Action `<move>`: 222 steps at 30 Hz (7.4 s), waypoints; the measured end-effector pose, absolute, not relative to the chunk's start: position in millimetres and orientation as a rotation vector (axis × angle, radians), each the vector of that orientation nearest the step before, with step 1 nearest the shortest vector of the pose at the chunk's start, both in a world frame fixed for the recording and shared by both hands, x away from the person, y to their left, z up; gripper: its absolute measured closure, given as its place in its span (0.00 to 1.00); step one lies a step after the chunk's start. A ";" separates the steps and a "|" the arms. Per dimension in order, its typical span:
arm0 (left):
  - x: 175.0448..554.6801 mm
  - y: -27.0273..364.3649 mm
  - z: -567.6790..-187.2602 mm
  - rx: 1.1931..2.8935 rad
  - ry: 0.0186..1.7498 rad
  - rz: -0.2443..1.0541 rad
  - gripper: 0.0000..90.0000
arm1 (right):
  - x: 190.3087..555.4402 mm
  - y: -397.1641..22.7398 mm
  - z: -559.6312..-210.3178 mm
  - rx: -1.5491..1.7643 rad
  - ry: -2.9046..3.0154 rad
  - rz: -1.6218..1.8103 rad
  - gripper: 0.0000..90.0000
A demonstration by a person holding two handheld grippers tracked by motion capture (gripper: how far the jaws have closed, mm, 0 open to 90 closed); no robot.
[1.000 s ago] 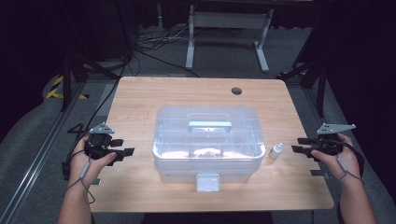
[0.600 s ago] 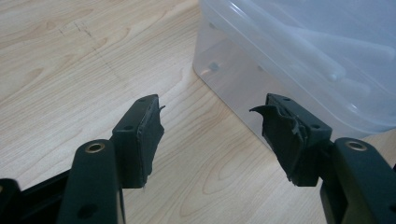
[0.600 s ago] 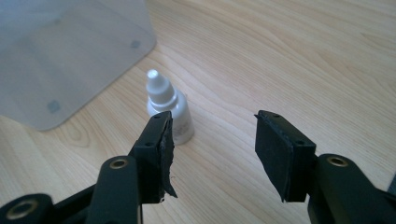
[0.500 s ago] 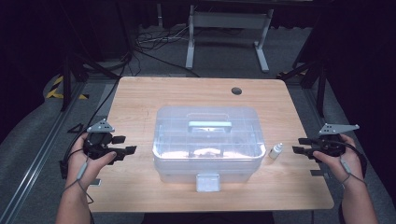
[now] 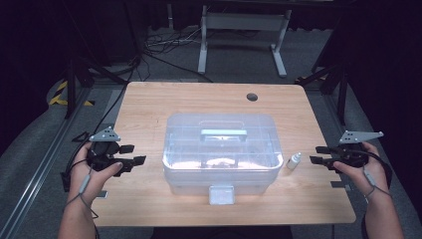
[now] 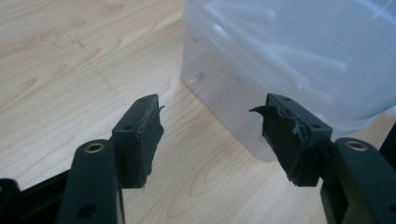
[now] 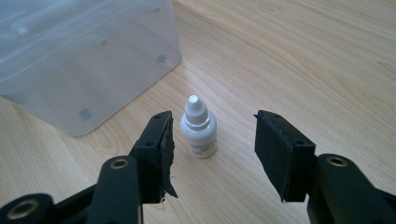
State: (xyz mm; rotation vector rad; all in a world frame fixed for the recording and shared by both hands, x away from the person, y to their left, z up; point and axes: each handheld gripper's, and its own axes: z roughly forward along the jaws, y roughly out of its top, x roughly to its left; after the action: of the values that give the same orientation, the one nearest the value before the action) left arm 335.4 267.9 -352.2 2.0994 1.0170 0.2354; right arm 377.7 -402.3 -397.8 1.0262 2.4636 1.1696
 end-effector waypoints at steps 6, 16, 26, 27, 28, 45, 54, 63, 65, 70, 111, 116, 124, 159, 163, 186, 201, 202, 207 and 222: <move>331.3 262.2 -337.4 2.064 0.921 0.210 0.47 | 376.9 -404.2 -399.2 1.043 2.460 1.159 0.53; 331.9 237.4 -309.6 2.086 0.767 0.217 0.45 | 371.2 -404.9 -401.7 1.061 2.462 1.152 0.53; 350.6 206.3 -289.8 2.108 0.648 0.200 0.43 | 365.5 -406.8 -409.7 1.091 2.471 1.157 0.53; 352.0 203.3 -288.3 2.113 0.642 0.204 0.42 | 365.1 -406.7 -410.3 1.095 2.472 1.158 0.53; 353.2 200.2 -287.0 2.116 0.639 0.208 0.41 | 365.1 -406.5 -411.2 1.096 2.473 1.160 0.53; 373.0 144.8 -280.7 2.190 0.496 0.177 0.38 | 359.2 -397.8 -423.4 1.111 2.509 1.147 0.53; 379.5 121.2 -286.6 2.217 0.466 0.165 0.39 | 353.3 -399.0 -421.5 1.107 2.499 1.145 0.52; 383.7 107.0 -293.3 2.239 0.480 0.192 0.48 | 351.7 -394.3 -417.0 1.080 2.497 1.157 0.52; 383.5 105.5 -294.6 2.238 0.483 0.199 0.51 | 351.5 -392.8 -416.3 1.075 2.499 1.157 0.52; 384.1 100.5 -296.7 2.260 0.467 0.188 0.57 | 350.8 -390.9 -415.0 1.072 2.500 1.160 0.52; 414.4 95.6 -270.8 2.306 0.575 0.204 0.79 | 342.4 -372.7 -396.4 0.936 2.509 1.156 0.52; 423.6 96.7 -267.3 2.289 0.588 0.179 0.79 | 339.7 -367.8 -390.9 0.903 2.510 1.170 0.52; 441.0 97.6 -260.4 2.286 0.611 0.152 0.79 | 335.0 -361.8 -383.6 0.870 2.513 1.205 0.57; 458.0 98.9 -256.4 2.291 0.625 0.081 0.80 | 331.7 -295.1 -373.4 0.694 2.427 1.569 1.00; 457.8 99.0 -256.4 2.293 0.624 0.080 0.80 | 332.8 -294.5 -374.4 0.705 2.399 1.593 1.00; 428.5 125.3 -226.9 2.241 0.617 0.241 0.66 | 333.5 -295.4 -371.0 0.714 2.379 1.595 1.00; 392.3 188.4 -227.0 2.134 0.665 0.238 1.00 | 336.5 -294.8 -367.1 0.726 2.341 1.611 1.00; 392.3 188.4 -227.0 2.134 0.665 0.238 1.00 | 336.5 -294.8 -367.1 0.726 2.341 1.611 1.00; 377.3 211.8 -235.3 2.108 0.689 0.265 1.00 | 338.0 -294.2 -365.0 0.734 2.325 1.614 1.00; 334.3 241.5 -281.1 2.076 0.722 0.270 1.00 | 340.9 -292.7 -361.7 0.752 2.285 1.622 1.00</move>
State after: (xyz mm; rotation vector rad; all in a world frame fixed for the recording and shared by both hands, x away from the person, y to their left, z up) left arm 334.3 241.5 -281.1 2.0758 0.7225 0.2703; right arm 340.9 -292.7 -361.7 0.7525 2.2847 1.6217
